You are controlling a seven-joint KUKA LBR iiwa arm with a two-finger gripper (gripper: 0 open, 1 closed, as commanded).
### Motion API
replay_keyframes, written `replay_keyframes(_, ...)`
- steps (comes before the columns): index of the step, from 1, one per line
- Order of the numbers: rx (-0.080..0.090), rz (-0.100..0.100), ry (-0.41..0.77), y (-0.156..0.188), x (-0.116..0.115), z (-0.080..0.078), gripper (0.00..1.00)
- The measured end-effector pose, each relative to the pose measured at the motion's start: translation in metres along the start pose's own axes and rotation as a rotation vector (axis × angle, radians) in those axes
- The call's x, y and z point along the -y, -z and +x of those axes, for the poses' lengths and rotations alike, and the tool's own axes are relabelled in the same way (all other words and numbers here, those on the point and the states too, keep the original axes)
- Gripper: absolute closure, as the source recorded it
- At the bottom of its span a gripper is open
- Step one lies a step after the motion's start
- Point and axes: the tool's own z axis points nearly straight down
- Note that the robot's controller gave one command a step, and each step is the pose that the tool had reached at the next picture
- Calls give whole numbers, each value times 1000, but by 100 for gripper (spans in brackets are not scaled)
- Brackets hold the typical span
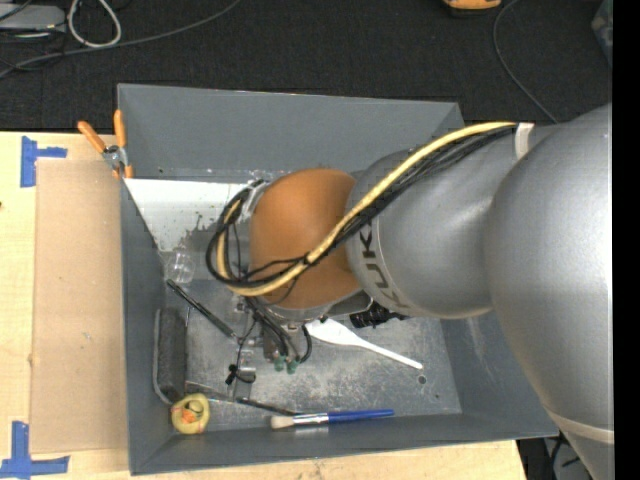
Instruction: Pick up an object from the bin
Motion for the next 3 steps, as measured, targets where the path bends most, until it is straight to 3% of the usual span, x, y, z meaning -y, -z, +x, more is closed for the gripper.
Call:
replay_keyframes(1, 0, -1, -24, -16, 10, 14, 0)
replay_keyframes(2, -8, 3, -146, -2, 0, 43, 0)
replay_keyframes(3, 0, 2, -134, -83, 15, 32, 0)
